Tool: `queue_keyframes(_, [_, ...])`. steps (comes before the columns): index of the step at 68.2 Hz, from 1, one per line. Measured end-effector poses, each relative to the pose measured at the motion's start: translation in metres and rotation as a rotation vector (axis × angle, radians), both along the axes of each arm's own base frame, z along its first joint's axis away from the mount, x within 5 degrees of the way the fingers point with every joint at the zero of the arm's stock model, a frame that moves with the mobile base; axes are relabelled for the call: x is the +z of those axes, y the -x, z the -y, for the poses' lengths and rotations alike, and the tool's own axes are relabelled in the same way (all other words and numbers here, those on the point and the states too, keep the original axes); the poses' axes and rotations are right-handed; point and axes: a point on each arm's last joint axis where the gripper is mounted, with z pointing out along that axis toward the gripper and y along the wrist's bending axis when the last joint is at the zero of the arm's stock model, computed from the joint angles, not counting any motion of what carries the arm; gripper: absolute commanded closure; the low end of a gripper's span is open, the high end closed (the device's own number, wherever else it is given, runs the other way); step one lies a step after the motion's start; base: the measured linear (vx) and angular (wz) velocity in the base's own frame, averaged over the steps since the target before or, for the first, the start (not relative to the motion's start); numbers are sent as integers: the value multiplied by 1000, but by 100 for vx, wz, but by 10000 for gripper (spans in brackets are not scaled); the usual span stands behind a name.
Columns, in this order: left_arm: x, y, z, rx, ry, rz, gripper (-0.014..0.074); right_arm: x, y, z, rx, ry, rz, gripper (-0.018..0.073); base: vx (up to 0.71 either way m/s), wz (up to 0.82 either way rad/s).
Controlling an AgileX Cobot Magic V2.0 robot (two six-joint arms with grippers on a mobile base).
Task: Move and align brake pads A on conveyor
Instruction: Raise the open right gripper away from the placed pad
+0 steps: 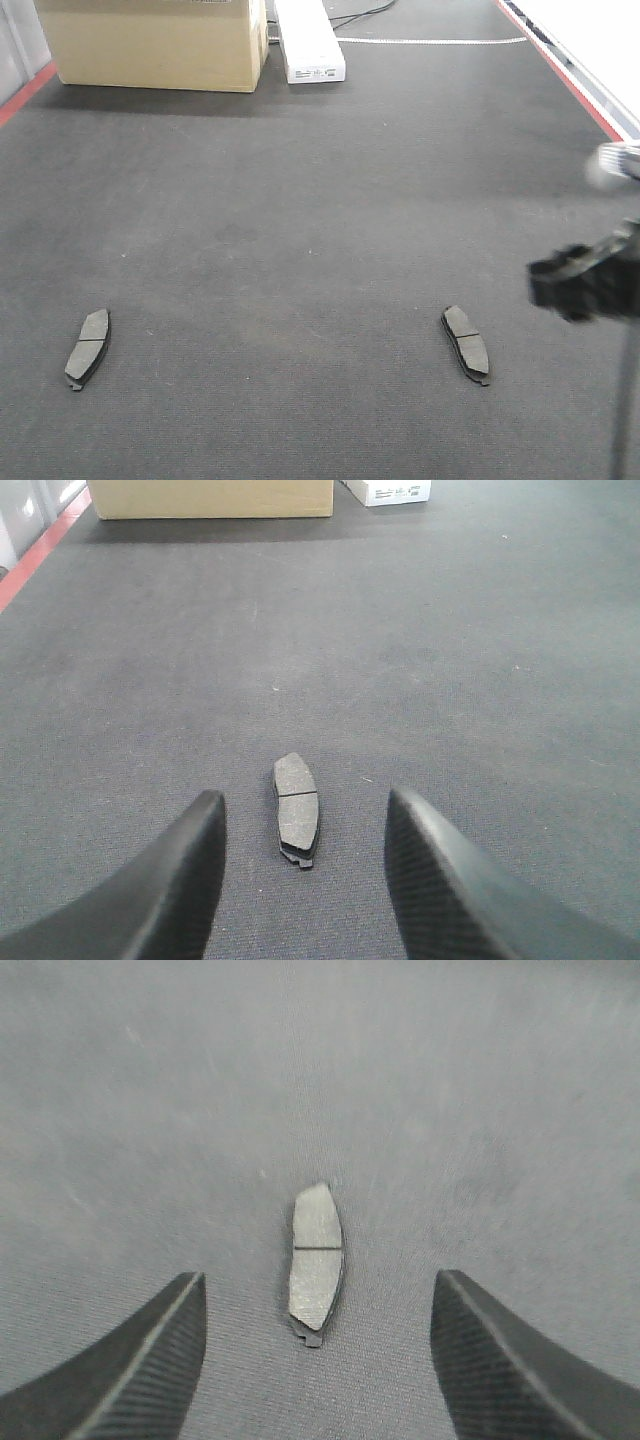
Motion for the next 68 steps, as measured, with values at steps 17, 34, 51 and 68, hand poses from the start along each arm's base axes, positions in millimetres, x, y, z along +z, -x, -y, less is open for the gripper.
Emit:
queue_keyframes(17, [0, 0, 0, 0, 0, 0, 234, -5, 66, 12, -3, -49, 180, 107, 0, 0])
queue_keyframes(34, [0, 0, 0, 0, 0, 0, 234, -23, 118, 23, -6, -93, 397, 107, 0, 0])
queue_keyframes(51, [0, 0, 0, 0, 0, 0, 234, -30, 142, 27, -7, -121, 537, 107, 0, 0])
queue_keyframes(68, [0, 0, 0, 0, 0, 0, 234, -29, 143, 28, -8, -124, 548, 107, 0, 0])
